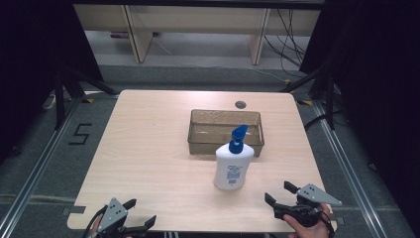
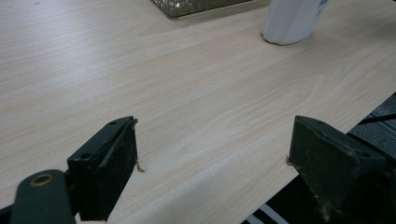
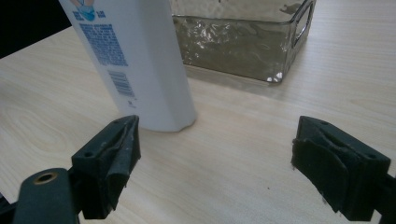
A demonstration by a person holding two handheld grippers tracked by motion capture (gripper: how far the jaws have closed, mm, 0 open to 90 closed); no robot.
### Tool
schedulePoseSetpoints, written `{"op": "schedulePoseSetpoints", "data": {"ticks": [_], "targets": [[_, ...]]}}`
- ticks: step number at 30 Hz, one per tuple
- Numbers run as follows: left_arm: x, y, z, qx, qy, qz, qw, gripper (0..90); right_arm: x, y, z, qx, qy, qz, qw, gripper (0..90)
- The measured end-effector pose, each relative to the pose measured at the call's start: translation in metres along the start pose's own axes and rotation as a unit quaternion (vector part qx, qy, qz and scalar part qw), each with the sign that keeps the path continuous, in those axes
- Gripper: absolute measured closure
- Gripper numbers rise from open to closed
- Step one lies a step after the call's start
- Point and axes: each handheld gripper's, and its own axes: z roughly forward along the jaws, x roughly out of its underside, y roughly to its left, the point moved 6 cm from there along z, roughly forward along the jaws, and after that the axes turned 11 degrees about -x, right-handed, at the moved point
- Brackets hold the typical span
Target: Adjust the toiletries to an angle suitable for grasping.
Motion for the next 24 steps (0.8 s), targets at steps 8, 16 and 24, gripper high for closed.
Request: {"op": "schedulePoseSetpoints", "data": {"ticks": [8, 16, 24], "targets": [[0.0, 0.0, -0.001, -0.002, 0.0, 0.002, 1.0, 14.8, -0.003, 0.0, -0.002, -0.006, -0.017, 0.008, 0.9998, 16.2], [0.0, 0.0, -0.001, 0.0, -0.005, 0.0, 1.0, 14.9, -0.006, 0.002, 0.0, -0.006, -0.024, -0.004, 0.9997, 16.2], [-0.001, -0.001, -0.001, 0.001, -0.007, -0.003, 1.0, 14.8, -0.019, 0.006, -0.006, -0.019, -0.042, 0.002, 0.999, 16.2]]}}
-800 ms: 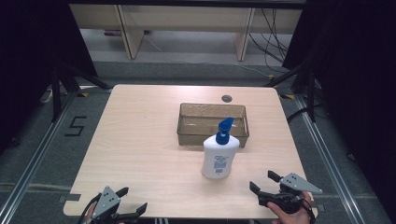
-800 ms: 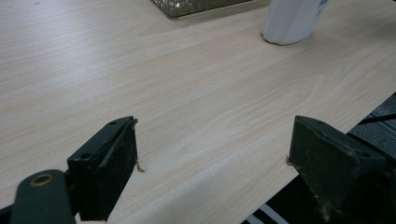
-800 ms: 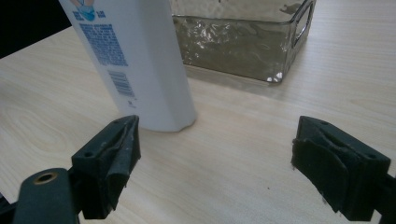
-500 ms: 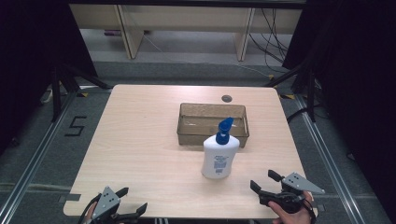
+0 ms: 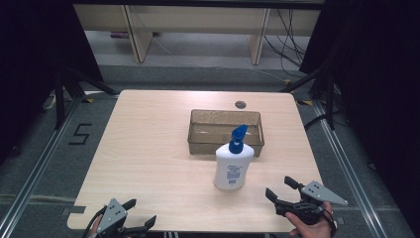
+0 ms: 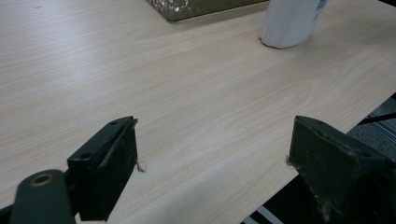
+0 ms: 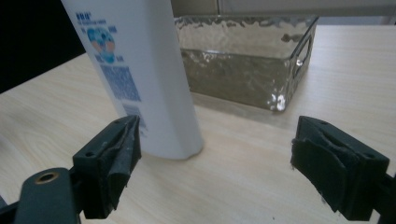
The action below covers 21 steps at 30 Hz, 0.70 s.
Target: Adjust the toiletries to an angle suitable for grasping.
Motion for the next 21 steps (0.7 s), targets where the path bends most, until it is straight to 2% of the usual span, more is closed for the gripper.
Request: {"op": "schedulePoseSetpoints", "data": {"ticks": [2, 3, 6, 7, 8, 11, 13, 15, 16, 17, 18, 19, 20, 21], "targets": [[0.0, 0.0, 0.0, -0.001, 0.0, 0.001, 1.0, 14.9, -0.002, 0.001, 0.0, 0.001, -0.007, 0.007, 1.0, 16.2], [0.0, 0.0, 0.0, -0.001, 0.0, 0.0, 1.0, 14.9, -0.007, 0.0, -0.003, 0.001, -0.012, -0.006, 0.9999, 16.4], [0.0, 0.0, 0.0, -0.001, 0.0, 0.001, 1.0, 14.9, -0.015, 0.004, -0.004, -0.001, -0.023, -0.008, 0.9997, 16.7], [0.0, 0.0, 0.0, -0.001, 0.0, 0.001, 1.0, 14.9, -0.015, 0.004, -0.004, -0.001, -0.023, -0.008, 0.9997, 16.7], [0.0, 0.0, 0.0, -0.001, 0.0, 0.0, 1.0, 14.8, -0.02, 0.005, -0.006, 0.001, -0.023, -0.018, 0.9996, 16.8], [0.0, 0.0, 0.0, -0.003, 0.001, 0.002, 1.0, 14.8, -0.026, 0.01, -0.005, -0.006, -0.026, -0.02, 0.9995, 17.4], [0.0, -0.001, 0.001, 0.0, -0.003, -0.005, 1.0, 14.9, -0.03, 0.014, -0.005, -0.009, -0.03, -0.023, 0.9992, 18.3], [0.0, -0.001, 0.001, 0.001, -0.004, -0.004, 1.0, 14.9, -0.036, 0.018, -0.006, -0.009, -0.036, -0.039, 0.9985, 19.4], [0.0, -0.001, 0.001, 0.001, -0.004, -0.004, 1.0, 14.8, -0.037, 0.02, -0.005, -0.014, -0.035, -0.03, 0.9988, 19.5], [0.0, -0.001, 0.001, 0.001, -0.004, -0.004, 1.0, 14.8, -0.037, 0.02, -0.005, -0.014, -0.035, -0.03, 0.9988, 19.5], [0.0, -0.001, 0.001, 0.001, -0.002, -0.005, 1.0, 14.8, -0.042, 0.02, -0.005, -0.01, -0.036, -0.042, 0.9984, 19.8], [0.0, -0.001, 0.001, 0.001, -0.002, -0.005, 1.0, 14.8, -0.044, 0.022, -0.004, -0.013, -0.041, -0.038, 0.9983, 20.1], [0.0, -0.001, 0.001, 0.0, -0.001, -0.004, 1.0, 14.9, -0.045, 0.022, -0.005, -0.012, -0.037, -0.041, 0.9984, 20.4], [0.0, -0.001, 0.0, -0.001, 0.002, -0.003, 1.0, 14.8, -0.048, 0.023, -0.004, -0.015, -0.046, -0.047, 0.9977, 20.5]]}}
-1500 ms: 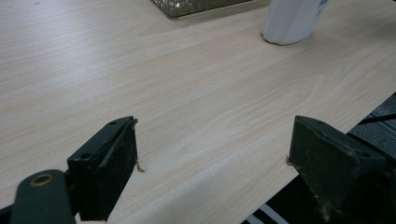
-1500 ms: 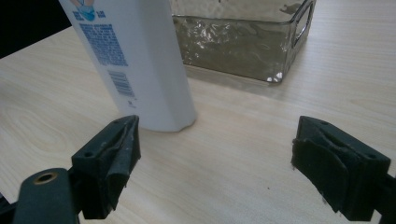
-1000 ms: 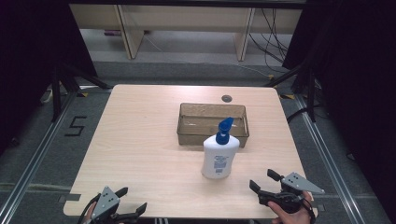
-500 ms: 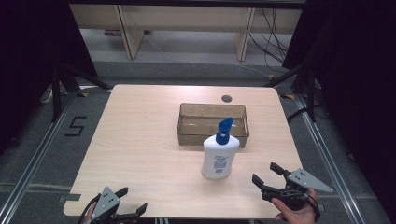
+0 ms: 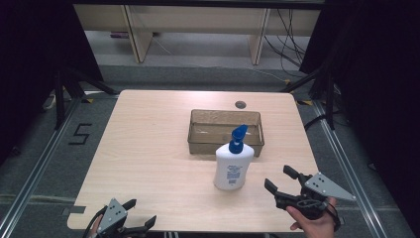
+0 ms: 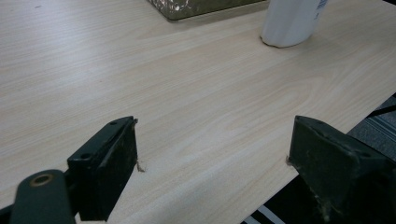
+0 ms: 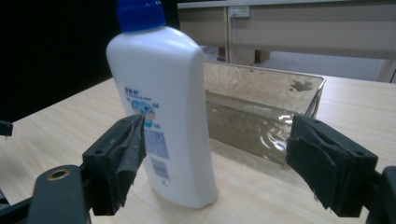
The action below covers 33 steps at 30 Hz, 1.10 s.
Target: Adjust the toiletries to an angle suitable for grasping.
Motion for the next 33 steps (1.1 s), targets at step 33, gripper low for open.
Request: {"op": "schedulePoseSetpoints", "data": {"ticks": [33], "targets": [[0.0, -0.003, 0.001, 0.004, 0.0, -0.001, 1.0, 14.9, -0.049, 0.019, 0.037, -0.04, -0.001, -0.023, 0.9989, 26.9]]}}
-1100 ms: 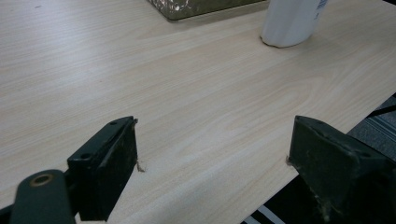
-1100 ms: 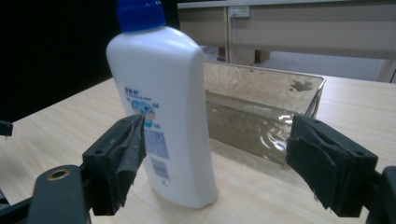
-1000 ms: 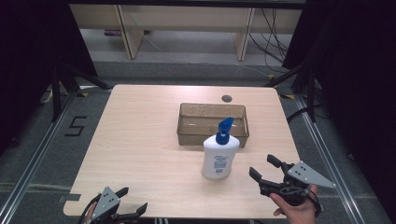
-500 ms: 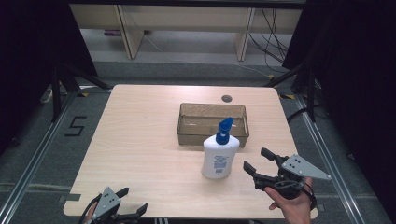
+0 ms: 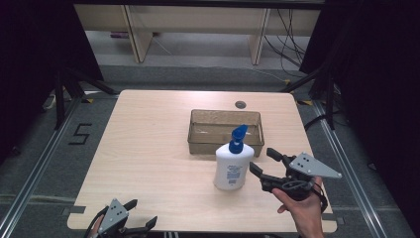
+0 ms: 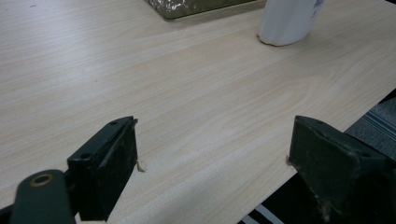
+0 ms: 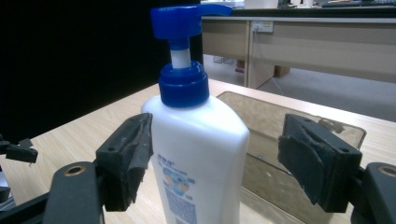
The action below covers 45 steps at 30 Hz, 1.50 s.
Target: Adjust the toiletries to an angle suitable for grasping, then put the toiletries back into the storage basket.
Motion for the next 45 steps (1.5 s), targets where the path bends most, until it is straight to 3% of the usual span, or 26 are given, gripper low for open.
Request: {"op": "schedulePoseSetpoints", "data": {"ticks": [17, 22, 30, 31, 32, 35, 36, 41, 45], "targets": [[-0.003, 0.001, 0.003, -0.008, 0.002, 0.007, 0.9999, 14.9, -0.02, 0.002, 0.017, -0.011, -0.004, -0.006, 0.9999, 31.7], [-0.003, -0.001, 0.003, -0.004, -0.001, 0.006, 1.0, 14.9, -0.025, 0.0, 0.025, -0.01, -0.009, -0.021, 0.9997, 32.6], [-0.003, -0.001, 0.001, -0.004, -0.005, 0.01, 0.9999, 14.8, -0.029, 0.004, 0.035, -0.025, -0.01, -0.01, 0.9996, 34.8], [-0.004, -0.001, 0.001, -0.005, -0.007, 0.01, 0.9999, 14.9, -0.031, 0.004, 0.038, -0.027, -0.017, -0.021, 0.9993, 35.4], [-0.004, -0.001, 0.002, -0.005, -0.009, 0.01, 0.9999, 14.9, -0.03, 0.007, 0.043, -0.03, -0.007, -0.01, 0.9995, 36.4], [-0.003, -0.001, 0.001, -0.006, -0.006, 0.011, 0.9999, 14.9, -0.031, 0.008, 0.048, -0.035, -0.007, -0.015, 0.9992, 37.9], [-0.003, 0.0, 0.0, -0.01, -0.002, 0.018, 0.9998, 14.8, -0.032, 0.006, 0.052, -0.029, -0.009, -0.03, 0.9991, 39.1], [-0.003, -0.002, 0.001, -0.006, -0.007, 0.017, 0.9998, 14.9, -0.031, 0.009, 0.059, -0.043, -0.004, -0.014, 0.999, 42.7], [-0.003, -0.002, 0.0, -0.012, -0.004, 0.013, 0.9998, 14.9, -0.034, 0.006, 0.064, -0.045, -0.014, -0.032, 0.9984, 47.4]]}}
